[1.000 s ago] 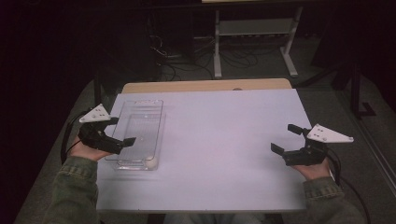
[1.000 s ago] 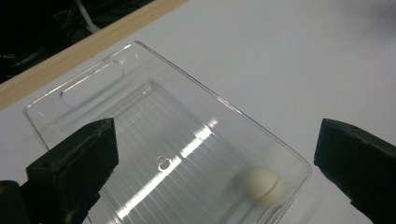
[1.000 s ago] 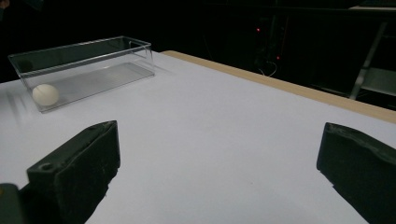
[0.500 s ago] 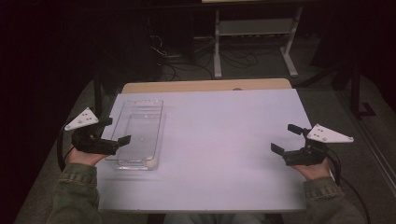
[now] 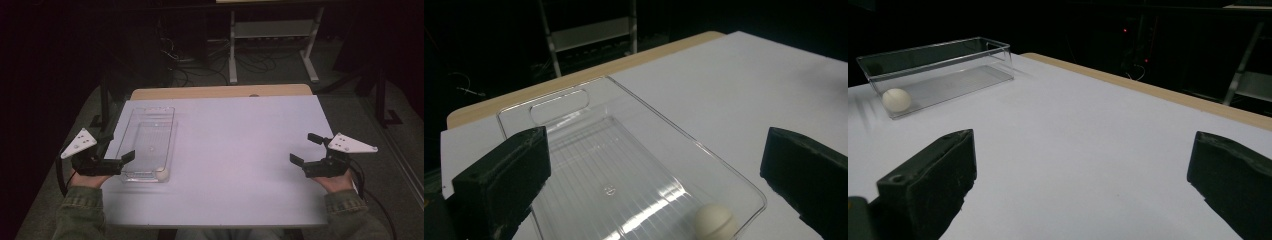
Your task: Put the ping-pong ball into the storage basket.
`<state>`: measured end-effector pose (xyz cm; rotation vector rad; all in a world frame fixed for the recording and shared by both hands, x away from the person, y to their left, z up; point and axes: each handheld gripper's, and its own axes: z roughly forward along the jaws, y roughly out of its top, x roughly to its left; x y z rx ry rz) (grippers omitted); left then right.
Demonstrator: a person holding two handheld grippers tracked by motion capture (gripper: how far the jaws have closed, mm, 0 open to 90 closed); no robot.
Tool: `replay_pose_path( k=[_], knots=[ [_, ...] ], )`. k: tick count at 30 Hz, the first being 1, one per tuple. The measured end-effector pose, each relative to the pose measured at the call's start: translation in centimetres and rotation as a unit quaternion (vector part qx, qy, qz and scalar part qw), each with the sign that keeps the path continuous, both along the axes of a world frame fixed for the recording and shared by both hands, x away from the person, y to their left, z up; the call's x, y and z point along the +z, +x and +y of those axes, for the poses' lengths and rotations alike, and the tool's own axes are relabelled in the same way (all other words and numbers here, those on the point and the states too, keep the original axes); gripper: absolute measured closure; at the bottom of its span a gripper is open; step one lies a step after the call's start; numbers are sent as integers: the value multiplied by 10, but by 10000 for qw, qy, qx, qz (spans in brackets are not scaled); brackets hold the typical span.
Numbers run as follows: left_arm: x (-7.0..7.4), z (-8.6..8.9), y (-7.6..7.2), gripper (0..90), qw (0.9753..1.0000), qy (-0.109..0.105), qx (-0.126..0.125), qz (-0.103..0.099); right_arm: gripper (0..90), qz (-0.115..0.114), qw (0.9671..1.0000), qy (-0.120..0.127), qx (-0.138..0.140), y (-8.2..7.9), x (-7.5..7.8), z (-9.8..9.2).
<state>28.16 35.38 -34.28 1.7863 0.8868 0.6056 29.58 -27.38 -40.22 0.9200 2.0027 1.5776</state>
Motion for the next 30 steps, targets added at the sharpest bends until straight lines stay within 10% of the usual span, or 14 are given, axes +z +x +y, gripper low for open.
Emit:
replay_pose_path(
  k=[30],
  knots=[
    [-46,12,-27,0,9955,-772,427,-342,0,44,9999,-125,63,1,-3,4]
  ],
)
